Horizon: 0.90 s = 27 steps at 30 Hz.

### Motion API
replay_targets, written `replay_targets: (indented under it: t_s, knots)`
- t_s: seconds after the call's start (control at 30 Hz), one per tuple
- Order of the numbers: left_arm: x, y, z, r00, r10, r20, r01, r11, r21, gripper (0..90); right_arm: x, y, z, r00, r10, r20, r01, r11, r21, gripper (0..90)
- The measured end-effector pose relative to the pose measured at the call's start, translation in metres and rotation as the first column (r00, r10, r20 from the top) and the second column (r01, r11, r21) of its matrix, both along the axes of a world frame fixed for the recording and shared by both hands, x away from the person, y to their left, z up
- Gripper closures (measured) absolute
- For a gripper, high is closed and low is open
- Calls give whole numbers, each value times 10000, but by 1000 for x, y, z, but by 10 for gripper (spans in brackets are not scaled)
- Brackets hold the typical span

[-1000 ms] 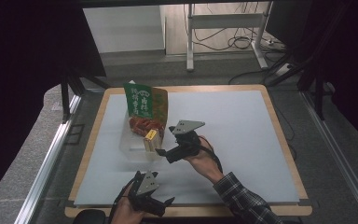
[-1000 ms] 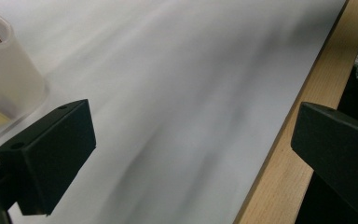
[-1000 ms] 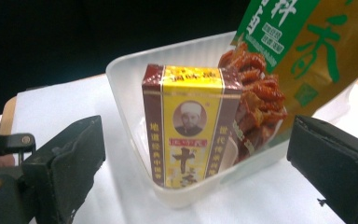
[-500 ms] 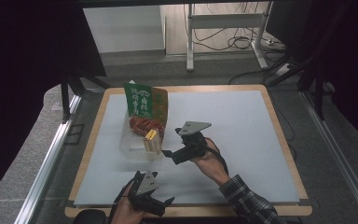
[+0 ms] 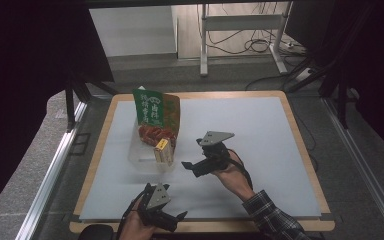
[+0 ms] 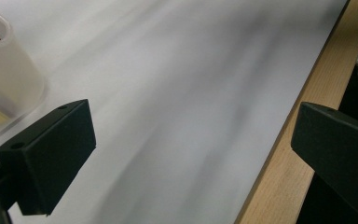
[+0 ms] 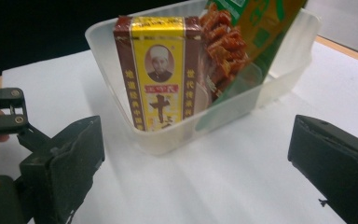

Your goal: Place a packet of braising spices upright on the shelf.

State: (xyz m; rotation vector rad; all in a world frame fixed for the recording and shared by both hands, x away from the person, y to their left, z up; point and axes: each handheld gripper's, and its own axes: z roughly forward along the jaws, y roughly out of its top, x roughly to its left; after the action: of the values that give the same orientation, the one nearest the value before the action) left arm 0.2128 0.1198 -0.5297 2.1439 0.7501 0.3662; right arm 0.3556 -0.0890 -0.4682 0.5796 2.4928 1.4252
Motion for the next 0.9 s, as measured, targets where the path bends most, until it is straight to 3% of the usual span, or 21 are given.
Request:
replay_targets:
  t_s: [0.57, 0.9]
  knots:
    - [0, 0, 0, 10000, 21, 42, -21, 10000, 29, 0, -10, -32, 7, 9985, -435, -346, 430, 9990, -153, 1]
    - [0, -1, 0, 10000, 27, 34, -27, 10000, 34, 0, -19, -56, 10, 9973, -633, -376, 612, 9965, -564, 0]
